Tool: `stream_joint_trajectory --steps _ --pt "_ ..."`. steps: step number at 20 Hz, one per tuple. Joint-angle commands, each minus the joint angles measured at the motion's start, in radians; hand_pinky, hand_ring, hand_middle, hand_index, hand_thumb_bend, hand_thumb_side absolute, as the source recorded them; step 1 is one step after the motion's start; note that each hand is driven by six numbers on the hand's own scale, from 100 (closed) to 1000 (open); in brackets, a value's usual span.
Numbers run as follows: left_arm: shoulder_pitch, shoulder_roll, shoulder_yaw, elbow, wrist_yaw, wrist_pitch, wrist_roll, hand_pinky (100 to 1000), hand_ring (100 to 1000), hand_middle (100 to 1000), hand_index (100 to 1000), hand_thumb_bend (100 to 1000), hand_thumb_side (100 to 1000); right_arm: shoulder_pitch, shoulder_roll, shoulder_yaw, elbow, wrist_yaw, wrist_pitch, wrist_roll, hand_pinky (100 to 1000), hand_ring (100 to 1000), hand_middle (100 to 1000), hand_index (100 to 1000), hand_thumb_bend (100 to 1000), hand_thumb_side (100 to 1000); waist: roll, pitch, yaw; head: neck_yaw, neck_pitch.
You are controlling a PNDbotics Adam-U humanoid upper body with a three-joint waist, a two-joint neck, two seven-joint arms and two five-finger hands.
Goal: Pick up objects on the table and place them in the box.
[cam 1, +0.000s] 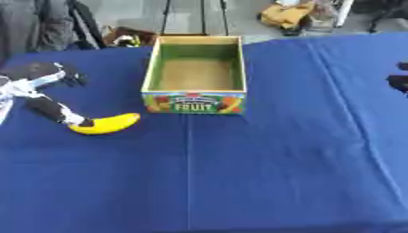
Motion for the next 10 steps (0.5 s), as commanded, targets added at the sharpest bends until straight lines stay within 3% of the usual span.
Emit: stream_joint_trajectory --steps 1,5,10 --pt "-0.021 0.023 -0.009 0.008 -0.014 0.002 -0.006 825 781 758 834 793 489 -0.011 -0.014 0.000 -0.010 -0.002 -0.002 0.003 815 678 702 813 100 937 -0.003 -0.015 -0.003 0.006 0.004" --pt "-0.051 -0.005 -0.060 0.100 -0.065 -0.017 -0.048 824 772 753 828 794 485 -0.012 -0.012 0.001 -0.009 -0.002 -0.001 0.004 815 678 702 813 100 937 -0.004 -0.015 -0.008 0.008 0.007" --pt "-0.067 -0.016 -0.060 0.159 -0.091 -0.054 -0.034 822 769 750 826 790 496 -0.012 -0.011 0.000 -0.009 -0.003 -0.001 0.005 815 679 702 814 100 937 -0.004 -0.015 -0.008 0.007 0.005"
